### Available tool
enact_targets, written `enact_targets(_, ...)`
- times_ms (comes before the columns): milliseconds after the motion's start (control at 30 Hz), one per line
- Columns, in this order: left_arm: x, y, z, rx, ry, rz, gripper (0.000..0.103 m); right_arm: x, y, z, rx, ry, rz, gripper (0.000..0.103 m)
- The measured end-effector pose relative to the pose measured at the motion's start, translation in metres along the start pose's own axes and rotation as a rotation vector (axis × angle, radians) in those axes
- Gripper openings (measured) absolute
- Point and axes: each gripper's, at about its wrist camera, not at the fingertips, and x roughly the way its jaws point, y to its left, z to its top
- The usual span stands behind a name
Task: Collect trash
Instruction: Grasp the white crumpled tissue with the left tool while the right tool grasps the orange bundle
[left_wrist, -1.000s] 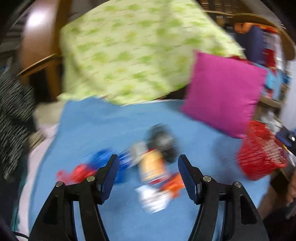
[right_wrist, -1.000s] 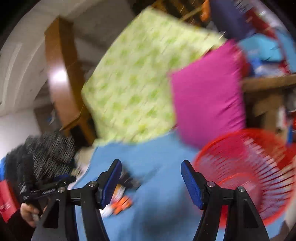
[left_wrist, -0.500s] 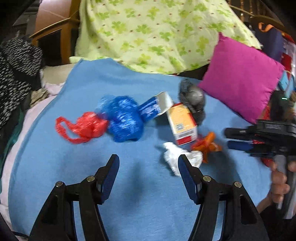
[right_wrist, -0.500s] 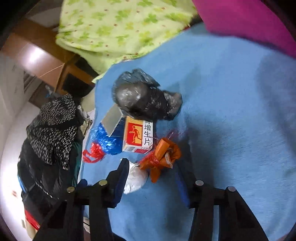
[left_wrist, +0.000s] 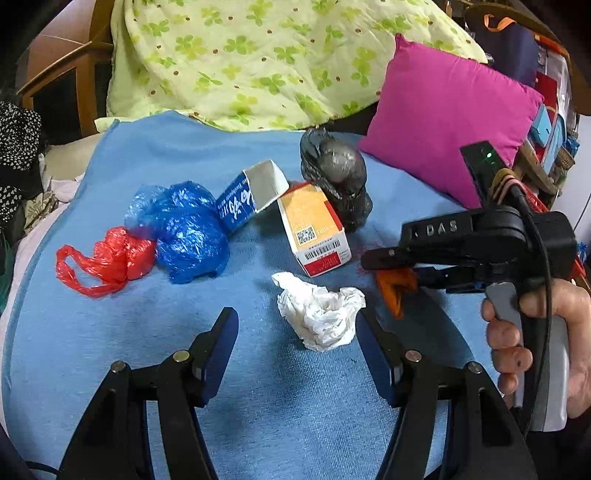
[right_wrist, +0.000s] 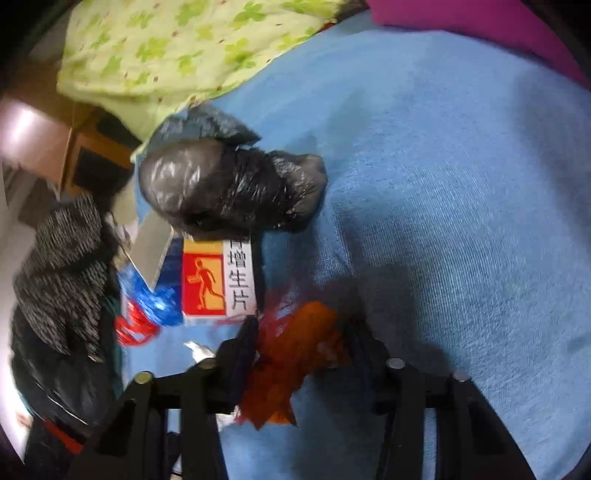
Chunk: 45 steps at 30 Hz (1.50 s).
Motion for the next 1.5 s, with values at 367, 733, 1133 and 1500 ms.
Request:
enact_targets(367, 0.03, -0.006, 0.008, -0.038, 0.064, -0.052, 0.067, -0.054, -0.012, -0.006, -0.078, -0.11, 0.046, 0.025)
enact_targets(733, 0.048, -0.011, 0.003, -0.081, 0.102, -0.086, 0.043, -0.075, -0.02, -0.016, -0.114, -0.102, 0.076, 0.027)
enact_targets(1133, 0.012, 0.009, -0.006, -0.079, 0.027, 0.006, 0.041, -0.049, 0.01, -0.031, -0.196, -0.043, 0.097, 0.057)
enact_targets(1500, 0.01, 0.036, -0.004, -0.105, 0.019, 0.066, 0.041, -0.013, 0.034, -0.051, -0.405, 0.008, -0.125, 0.031)
